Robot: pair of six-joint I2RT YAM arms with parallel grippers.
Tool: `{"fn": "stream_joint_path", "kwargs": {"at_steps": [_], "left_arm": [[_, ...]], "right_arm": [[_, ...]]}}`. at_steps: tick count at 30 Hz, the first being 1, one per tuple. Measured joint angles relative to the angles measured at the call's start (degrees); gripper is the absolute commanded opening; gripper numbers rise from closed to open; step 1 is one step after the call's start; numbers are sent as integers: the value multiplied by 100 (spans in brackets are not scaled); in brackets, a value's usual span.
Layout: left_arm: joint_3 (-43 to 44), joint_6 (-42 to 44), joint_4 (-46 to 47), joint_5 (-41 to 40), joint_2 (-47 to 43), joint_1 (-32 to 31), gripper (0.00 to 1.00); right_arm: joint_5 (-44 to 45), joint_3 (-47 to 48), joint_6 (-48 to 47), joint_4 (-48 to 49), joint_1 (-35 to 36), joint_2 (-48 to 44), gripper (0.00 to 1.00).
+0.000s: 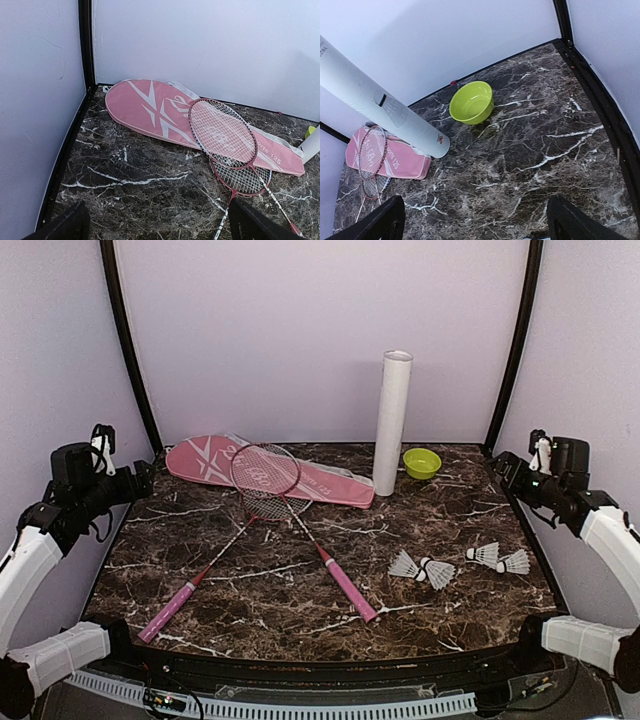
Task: Pack up the badminton gear
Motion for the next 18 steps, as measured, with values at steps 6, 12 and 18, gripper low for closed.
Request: {"fn": "stream_joint_path", "kwargs": {"at_steps": [6,12,18], "left_arm": [[-70,31,0,-79,-227,4,99],[-118,127,9,144,-269,4,99],[-144,197,13,284,-269,4,99]], "right_arm": [[-227,568,-94,33,516,63,99],[15,1482,-503,44,1495,382,99],[295,2511,-1010,57,2184,1270,99]]}}
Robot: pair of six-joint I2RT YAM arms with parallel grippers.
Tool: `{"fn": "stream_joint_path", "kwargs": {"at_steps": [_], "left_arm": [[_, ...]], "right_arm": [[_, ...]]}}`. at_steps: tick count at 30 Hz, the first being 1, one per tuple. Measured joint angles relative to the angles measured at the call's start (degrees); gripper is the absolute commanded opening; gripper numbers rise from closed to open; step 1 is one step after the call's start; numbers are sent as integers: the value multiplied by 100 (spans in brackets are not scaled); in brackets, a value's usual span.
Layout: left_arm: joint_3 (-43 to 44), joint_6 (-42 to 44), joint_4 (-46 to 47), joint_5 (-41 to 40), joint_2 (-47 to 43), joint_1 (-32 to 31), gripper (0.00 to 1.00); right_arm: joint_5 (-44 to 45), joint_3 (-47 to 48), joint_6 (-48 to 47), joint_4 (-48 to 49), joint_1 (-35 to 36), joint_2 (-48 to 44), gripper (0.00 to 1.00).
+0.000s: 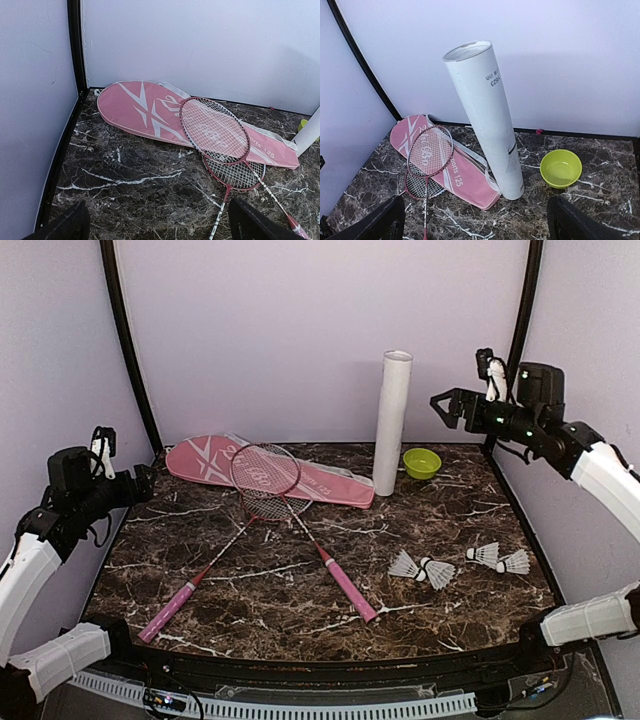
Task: Pack up the badminton gear
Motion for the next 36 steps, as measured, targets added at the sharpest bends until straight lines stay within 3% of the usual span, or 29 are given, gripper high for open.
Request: {"fn": "stream_joint_path", "kwargs": {"at_steps": [17,25,34,36], "left_arm": [[0,105,7,201,2,9,99],[0,144,11,201,33,17,99],[0,142,15,192,55,22,99],[0,142,15,190,52,24,99]], "right_arm": [[289,3257,-675,308,317,3005,97],[306,4127,-800,151,330,4017,99],[581,4363,-944,144,391,4389,78],[651,4363,-960,144,437,4417,77]]}}
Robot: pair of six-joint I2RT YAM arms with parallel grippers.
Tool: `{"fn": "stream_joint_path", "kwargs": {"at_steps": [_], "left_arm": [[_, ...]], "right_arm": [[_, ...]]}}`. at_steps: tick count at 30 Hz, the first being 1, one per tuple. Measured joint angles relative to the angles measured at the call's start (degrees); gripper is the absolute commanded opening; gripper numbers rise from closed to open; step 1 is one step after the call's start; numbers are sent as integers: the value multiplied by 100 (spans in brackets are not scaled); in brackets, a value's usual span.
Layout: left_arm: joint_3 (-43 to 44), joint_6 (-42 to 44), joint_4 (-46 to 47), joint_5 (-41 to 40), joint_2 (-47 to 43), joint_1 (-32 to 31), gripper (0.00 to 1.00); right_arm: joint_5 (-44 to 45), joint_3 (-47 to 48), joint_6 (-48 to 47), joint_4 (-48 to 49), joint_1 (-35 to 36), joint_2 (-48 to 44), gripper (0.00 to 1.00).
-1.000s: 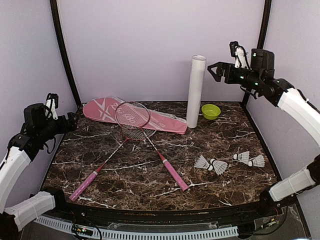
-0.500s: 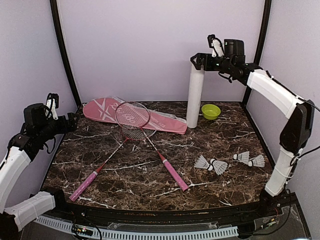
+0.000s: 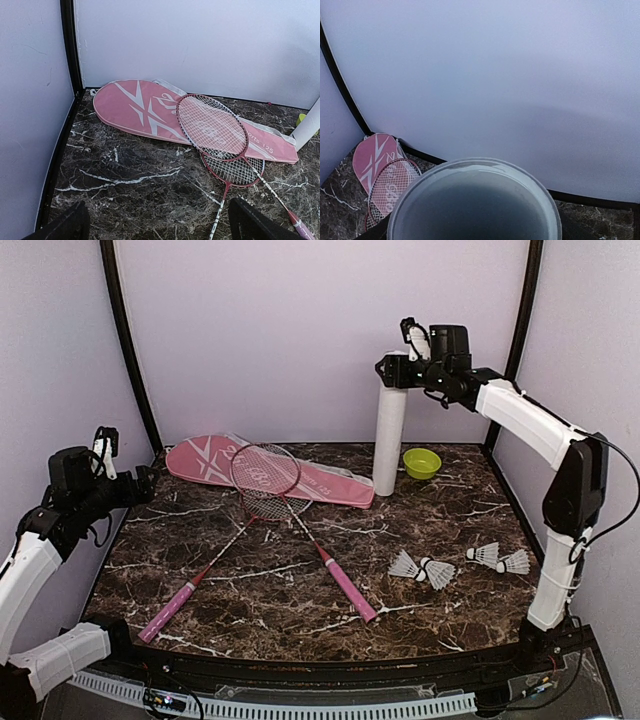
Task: Pack up the badminton gear
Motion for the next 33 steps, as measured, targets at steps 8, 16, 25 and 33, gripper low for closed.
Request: {"fn": "stream_joint_path", "kwargs": {"at_steps": [8,16,25,33], "left_arm": [[0,0,0,-57,-13,26,99],[-31,2,13,-131,-256,31,99],[-173,271,142,216,-389,31,94],[-195,334,621,868,-7,-551,92]], "right_arm": [[153,-61,-205,131,133,7,65],[267,-444,-264,560,201,-151,57],[275,-1139,-168,723,339,-835,55],[120,-2011,90,846,341,-2114,54]]}}
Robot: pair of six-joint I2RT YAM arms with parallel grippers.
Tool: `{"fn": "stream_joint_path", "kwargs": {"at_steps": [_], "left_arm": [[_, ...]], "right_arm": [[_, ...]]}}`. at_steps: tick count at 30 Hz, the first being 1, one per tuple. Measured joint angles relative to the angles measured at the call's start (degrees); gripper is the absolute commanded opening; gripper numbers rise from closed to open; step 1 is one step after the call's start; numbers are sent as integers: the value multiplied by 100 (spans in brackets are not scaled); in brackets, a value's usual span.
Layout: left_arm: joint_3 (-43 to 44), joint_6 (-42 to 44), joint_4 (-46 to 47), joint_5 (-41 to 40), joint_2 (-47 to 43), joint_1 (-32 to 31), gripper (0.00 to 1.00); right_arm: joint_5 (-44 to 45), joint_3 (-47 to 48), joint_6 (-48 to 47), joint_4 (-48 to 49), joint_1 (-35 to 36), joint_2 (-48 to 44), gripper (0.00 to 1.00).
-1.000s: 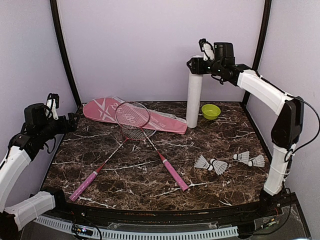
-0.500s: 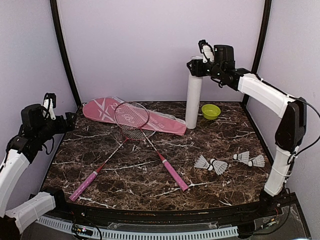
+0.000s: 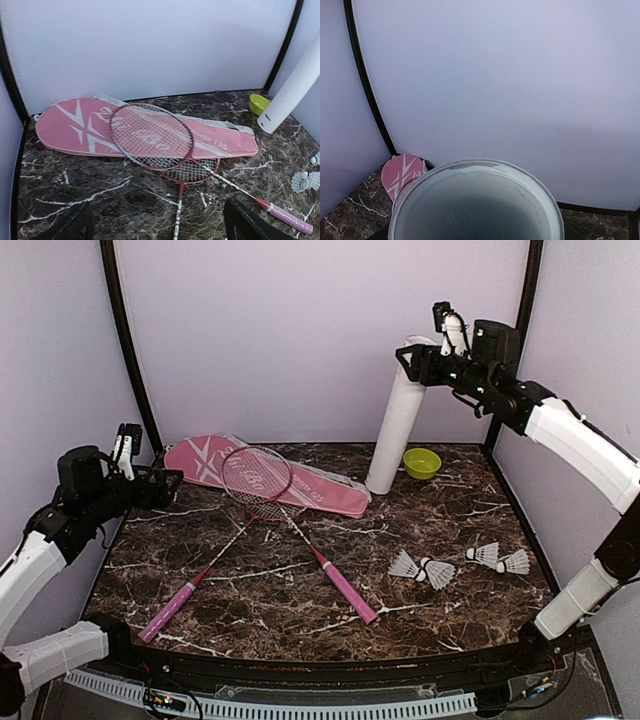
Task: Pack up the badminton gear
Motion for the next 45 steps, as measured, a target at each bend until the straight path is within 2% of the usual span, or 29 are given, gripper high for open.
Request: {"fn": "stream_joint_path", "kwargs": {"at_steps": [3,9,12,14,19,26,34,40,45], "left_arm": [[256,-7,140,-166,494,-1051,92],[1331,92,656,-780,1792,-3259,92],[1718,83,1207,-909,2417,-4140,92],[1858,15,1526,-951,2741,-4509,92],[2074,-195,2234,-1034,3447,-4957,92],[2133,-295,3108,-894,3936,-5058,95],[2618,-179,3283,-426,4297,-5056,99],[3311,-140,3040,-103,4743,-5056,99],[3539,-101,2850,-107,4916,-5053,99]], "right_arm": [[-85,-177,133,31,0,-476,53],[-365,-811,494,142,0,-1344,53],[-455,-1126,658,116,2,-1716,53],[-511,-1248,765,94,7,-1884,52],[-509,-1565,1012,28,269,-2240,52],[-258,-1969,1482,15,1056,-2527,52],[120,-1980,1707,17,1762,-2308,52],[232,-1980,1803,136,2048,-2041,52],[188,-2002,1878,280,2188,-1969,52]]}}
